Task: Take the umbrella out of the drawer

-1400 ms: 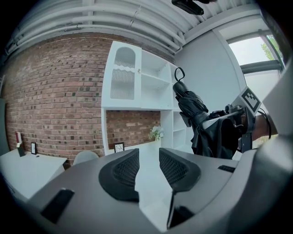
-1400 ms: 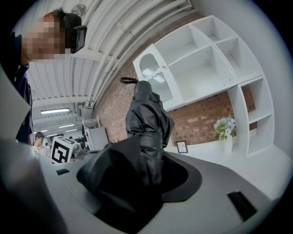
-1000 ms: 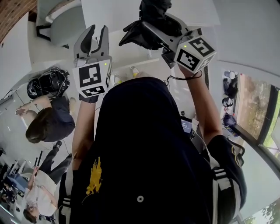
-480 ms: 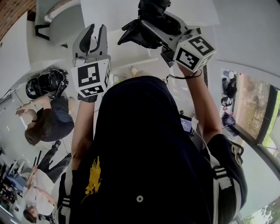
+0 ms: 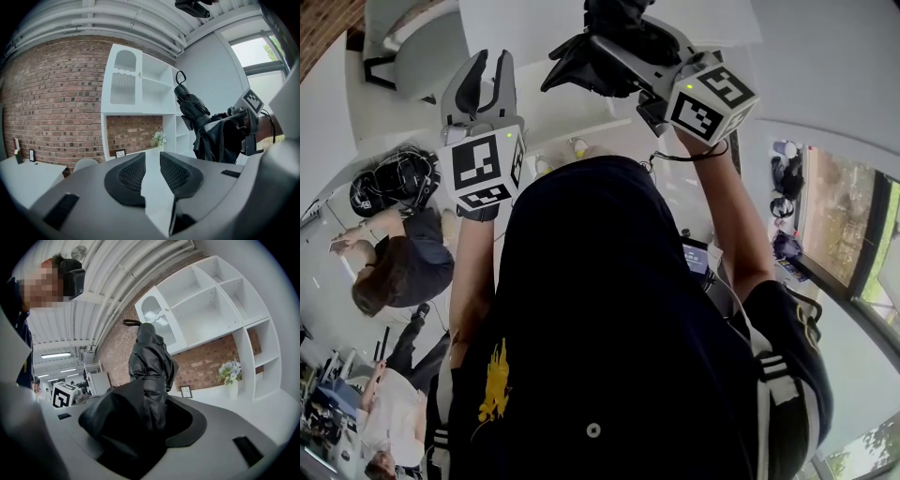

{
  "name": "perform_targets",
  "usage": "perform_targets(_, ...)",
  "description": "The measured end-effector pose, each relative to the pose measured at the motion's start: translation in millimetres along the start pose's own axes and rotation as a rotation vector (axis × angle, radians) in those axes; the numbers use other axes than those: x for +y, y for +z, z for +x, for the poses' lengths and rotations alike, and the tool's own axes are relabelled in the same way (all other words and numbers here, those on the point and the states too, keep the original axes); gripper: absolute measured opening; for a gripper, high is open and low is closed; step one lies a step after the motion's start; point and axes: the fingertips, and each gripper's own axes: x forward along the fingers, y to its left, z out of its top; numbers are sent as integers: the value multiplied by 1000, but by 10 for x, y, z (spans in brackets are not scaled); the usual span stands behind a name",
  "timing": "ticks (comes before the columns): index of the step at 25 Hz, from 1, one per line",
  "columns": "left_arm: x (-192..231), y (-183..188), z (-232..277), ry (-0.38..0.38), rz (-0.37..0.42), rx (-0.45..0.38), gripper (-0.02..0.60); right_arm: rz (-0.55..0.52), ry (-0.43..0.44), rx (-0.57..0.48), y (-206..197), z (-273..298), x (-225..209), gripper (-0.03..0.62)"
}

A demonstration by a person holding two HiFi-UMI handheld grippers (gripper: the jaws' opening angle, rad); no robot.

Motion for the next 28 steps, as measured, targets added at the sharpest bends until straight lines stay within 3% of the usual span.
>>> perform_targets(28,-35,26,39,-19,3,-13,101,-4,-8,-6,-6,-13,-11,259)
